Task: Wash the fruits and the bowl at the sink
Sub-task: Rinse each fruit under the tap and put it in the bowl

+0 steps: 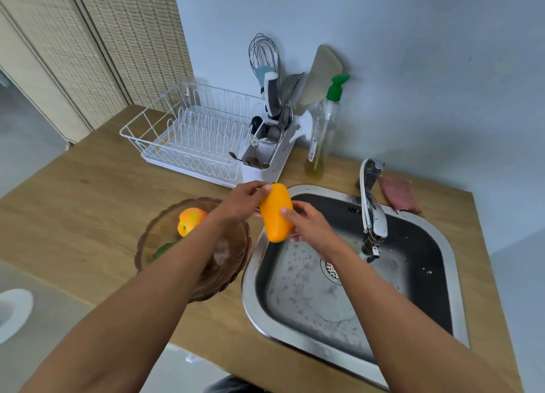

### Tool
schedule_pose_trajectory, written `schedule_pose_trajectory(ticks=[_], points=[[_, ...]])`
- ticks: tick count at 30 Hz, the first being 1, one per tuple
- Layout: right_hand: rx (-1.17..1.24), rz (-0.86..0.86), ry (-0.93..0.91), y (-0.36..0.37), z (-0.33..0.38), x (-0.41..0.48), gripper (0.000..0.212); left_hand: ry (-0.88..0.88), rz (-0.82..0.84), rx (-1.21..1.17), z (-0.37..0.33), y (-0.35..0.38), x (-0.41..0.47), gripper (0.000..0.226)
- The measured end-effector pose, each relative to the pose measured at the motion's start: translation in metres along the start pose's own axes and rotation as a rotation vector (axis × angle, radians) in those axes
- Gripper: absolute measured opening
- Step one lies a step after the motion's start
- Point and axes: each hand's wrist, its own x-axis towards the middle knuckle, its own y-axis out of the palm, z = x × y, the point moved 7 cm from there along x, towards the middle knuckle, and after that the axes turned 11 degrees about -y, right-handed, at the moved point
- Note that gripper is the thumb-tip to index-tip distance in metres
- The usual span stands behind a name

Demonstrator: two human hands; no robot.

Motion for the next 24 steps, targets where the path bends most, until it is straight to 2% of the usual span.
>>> schedule_pose_trajectory(ticks=[4,7,13,15,18,21,24], points=[[-0.137,0.107,0.008,0.034,0.007,0.007,0.052,-0.031,-0.133,-0.022,0.019,-0.047,-0.006,0.026],[-0.169,0.140,0.040,0.058,0.001,0.010,0.054,-0.046,-0.192,-0.047,0.036,-0.074,-0.020,0.031],[-0.405,0.142,0.026,0.089,-0.003,0.013,0.055,0.008,-0.360,0.278,0.064,-0.109,-0.047,0.025],[-0.525,0.130,-0.028,0.095,0.002,0.011,0.059,0.019,-0.369,0.307,0.068,-0.112,-0.052,0.022],[-0.700,0.144,-0.105,0.106,0.010,0.007,0.063,0.015,-0.346,0.240,0.072,-0.113,-0.058,0.021],[-0.839,0.114,-0.164,0.115,0.016,0.003,0.055,0.004,-0.365,0.078,0.074,-0.113,-0.061,0.018],[-0.960,0.095,-0.226,0.124,0.015,-0.001,0.049,0.028,-0.418,0.028,0.075,-0.119,-0.063,0.018]])
